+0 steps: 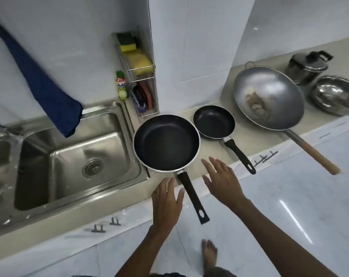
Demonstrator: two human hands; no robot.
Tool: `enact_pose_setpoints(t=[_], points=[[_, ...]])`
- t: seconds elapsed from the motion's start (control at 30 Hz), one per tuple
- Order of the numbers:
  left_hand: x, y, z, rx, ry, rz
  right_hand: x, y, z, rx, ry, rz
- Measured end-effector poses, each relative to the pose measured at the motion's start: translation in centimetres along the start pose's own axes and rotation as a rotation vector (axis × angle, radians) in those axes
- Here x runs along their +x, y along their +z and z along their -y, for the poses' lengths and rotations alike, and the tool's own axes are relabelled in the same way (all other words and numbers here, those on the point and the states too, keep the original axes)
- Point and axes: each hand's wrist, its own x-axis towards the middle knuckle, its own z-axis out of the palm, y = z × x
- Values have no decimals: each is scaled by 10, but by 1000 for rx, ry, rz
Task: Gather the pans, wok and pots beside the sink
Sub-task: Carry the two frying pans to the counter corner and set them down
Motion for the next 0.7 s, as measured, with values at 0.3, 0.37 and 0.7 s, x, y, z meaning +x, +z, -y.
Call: enact_pose_setpoints(t=[0.3, 0.37, 0.7], points=[[-8, 47, -64, -439, -415, -11, 37, -5, -126, 30, 153, 69], [-6, 54, -72, -489, -443, -28, 43, 0, -141, 181, 265, 130], [12, 68, -83, -856, -684, -68, 68, 31, -166, 726, 540, 269]])
